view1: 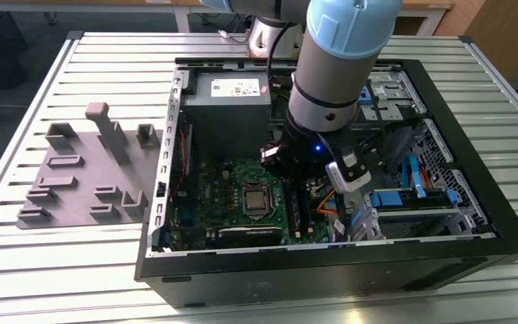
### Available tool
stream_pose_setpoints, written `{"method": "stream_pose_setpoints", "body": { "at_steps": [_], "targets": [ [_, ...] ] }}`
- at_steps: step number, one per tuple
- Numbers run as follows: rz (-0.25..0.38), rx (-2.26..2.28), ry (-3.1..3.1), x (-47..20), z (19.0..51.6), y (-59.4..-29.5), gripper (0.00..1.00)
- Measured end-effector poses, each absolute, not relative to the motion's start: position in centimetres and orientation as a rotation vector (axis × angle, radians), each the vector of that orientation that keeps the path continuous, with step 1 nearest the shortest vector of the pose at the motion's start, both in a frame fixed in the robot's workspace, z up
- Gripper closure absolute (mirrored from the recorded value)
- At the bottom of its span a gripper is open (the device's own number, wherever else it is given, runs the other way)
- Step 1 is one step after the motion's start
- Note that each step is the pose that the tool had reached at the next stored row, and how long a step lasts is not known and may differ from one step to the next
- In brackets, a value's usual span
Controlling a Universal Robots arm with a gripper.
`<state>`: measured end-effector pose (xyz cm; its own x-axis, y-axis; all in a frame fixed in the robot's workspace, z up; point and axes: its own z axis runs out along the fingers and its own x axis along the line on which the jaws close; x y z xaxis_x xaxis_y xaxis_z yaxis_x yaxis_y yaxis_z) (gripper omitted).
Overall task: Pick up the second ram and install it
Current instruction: 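Insert the second ram into the second slot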
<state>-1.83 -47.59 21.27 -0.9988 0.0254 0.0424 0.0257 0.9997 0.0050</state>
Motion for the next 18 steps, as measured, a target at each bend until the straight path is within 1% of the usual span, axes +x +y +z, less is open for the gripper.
{"method": "stream_pose_setpoints", "body": {
  "at_steps": [18],
  "targets": [
    [-0.009,-0.04,-3.099,-1.84,21.12,-47.59,0.86]
  ]
}}
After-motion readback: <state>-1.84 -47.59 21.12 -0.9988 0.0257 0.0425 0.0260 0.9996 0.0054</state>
